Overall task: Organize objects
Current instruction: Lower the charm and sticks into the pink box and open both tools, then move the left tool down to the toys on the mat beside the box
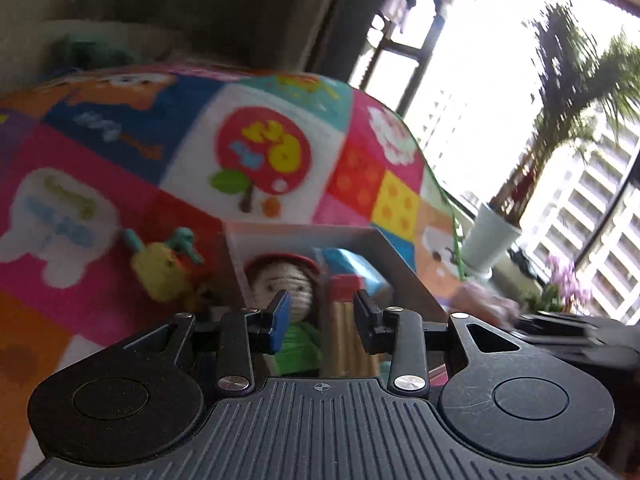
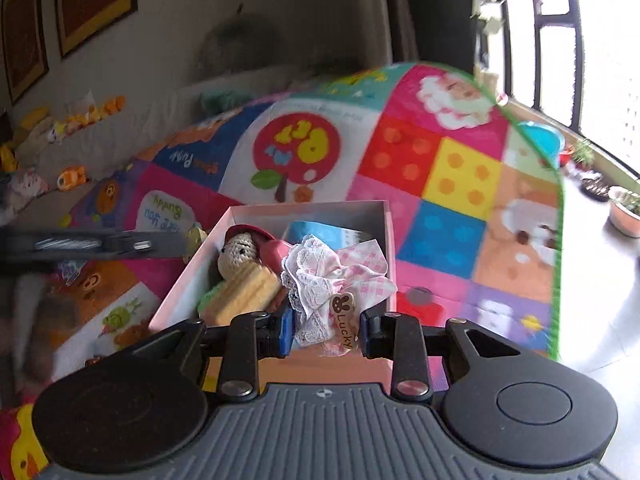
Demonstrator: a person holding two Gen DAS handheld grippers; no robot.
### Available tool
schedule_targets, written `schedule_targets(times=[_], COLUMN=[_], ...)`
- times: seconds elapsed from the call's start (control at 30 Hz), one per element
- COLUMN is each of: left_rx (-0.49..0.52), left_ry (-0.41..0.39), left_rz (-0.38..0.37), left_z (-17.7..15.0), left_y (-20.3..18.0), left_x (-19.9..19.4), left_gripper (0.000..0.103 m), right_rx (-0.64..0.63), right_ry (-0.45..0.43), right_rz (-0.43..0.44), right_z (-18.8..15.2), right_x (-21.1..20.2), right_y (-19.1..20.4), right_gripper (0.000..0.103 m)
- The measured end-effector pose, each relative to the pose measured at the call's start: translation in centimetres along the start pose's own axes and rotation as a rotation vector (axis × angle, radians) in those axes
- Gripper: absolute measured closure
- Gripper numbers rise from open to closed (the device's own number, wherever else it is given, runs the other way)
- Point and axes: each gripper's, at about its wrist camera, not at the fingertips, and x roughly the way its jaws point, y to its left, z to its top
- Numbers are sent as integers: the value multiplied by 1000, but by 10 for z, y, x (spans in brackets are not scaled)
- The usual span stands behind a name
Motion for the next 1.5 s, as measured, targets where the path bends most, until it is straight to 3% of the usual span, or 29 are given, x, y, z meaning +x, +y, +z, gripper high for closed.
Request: schedule_targets(times=[0.07, 0.1, 0.3, 0.4, 0.53, 0.63, 0.8, 0.9, 0.97, 1.1, 1.27, 1.5], left_rx=[-27, -40, -60, -84, -123, -93, 36, 62, 32, -13, -102, -122], left_ry=[-5, -5, 25, 31, 31, 46, 106, 146, 137, 53, 4, 61], left_rz=[7, 7, 8, 37, 60, 65, 54, 5, -24, -11, 50, 175], left_z=[-4, -8, -40, -55, -72, -80, -91, -96, -94, -69, -12, 68], left_y=[13, 21, 63, 83, 107, 113, 104, 94, 89, 85, 99, 112], left_x=[-13, -21, -55, -67, -83, -95, -105, -102, -97, -79, -15, 111], left_gripper=[65, 65, 65, 65, 65, 65, 65, 65, 65, 65, 65, 70], right_rx=[11, 31, 135, 231, 313, 313, 221, 113, 43, -64, -75, 77], right_ry=[72, 90, 44, 155, 330, 374, 281, 187, 108, -19, -83, -92], right_rz=[-1, -13, 50, 97, 83, 20, -35, -44, -54, -106, -177, -195], right_z=[13, 18, 49, 59, 46, 33, 33, 33, 31, 4, -46, -76], right_x=[21, 25, 13, 32, 70, 90, 74, 48, 30, 9, 5, 11], right_y=[1, 1, -5, -9, -7, -4, 10, 28, 38, 54, 54, 29], right_gripper=[47, 45, 46, 58, 59, 59, 57, 43, 31, 23, 22, 20])
